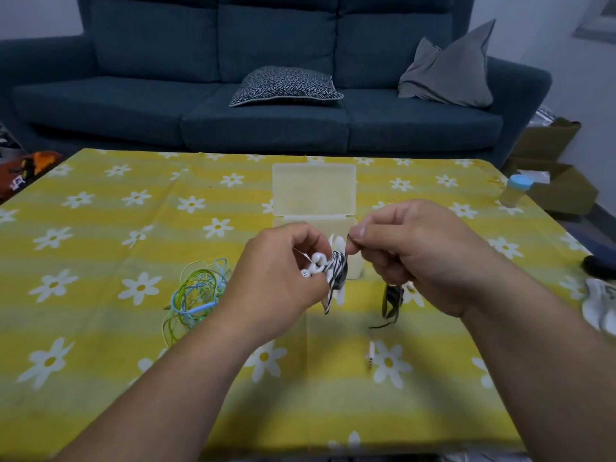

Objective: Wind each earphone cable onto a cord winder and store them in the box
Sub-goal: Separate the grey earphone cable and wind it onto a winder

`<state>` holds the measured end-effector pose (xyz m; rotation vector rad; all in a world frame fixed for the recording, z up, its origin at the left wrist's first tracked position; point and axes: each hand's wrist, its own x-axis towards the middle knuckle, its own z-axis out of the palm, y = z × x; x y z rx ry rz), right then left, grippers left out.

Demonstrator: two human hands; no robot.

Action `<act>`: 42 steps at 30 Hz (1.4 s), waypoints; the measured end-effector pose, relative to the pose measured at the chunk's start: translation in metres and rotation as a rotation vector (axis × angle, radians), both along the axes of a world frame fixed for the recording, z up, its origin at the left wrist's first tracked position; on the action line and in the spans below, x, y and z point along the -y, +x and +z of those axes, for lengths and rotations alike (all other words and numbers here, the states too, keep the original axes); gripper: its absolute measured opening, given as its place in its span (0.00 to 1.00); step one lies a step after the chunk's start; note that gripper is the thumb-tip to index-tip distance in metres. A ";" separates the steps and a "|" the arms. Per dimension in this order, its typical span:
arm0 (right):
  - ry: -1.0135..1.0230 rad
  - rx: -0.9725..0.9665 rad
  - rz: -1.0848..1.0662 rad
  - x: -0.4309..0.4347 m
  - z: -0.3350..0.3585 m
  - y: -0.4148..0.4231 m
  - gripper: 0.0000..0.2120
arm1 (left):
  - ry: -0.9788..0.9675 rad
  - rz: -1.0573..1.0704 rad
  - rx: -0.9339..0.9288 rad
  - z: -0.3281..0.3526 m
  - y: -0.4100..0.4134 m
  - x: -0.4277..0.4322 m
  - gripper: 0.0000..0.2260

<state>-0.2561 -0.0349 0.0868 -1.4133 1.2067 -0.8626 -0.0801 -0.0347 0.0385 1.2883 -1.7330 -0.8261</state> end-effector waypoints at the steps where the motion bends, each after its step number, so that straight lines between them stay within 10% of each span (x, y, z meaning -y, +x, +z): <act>1: -0.027 -0.015 -0.021 0.001 0.000 -0.001 0.11 | -0.004 -0.024 0.020 0.000 -0.001 -0.002 0.10; 15: -0.073 0.073 -0.337 0.016 -0.015 -0.013 0.13 | 0.108 -0.174 -0.277 0.002 -0.011 -0.007 0.09; 25: 0.155 -0.189 -0.066 0.011 -0.040 0.008 0.13 | 0.123 -0.085 -0.540 0.005 -0.013 -0.006 0.10; 42: 0.160 -0.259 0.180 0.001 -0.028 0.009 0.14 | 0.001 0.218 -0.342 0.004 0.002 0.005 0.12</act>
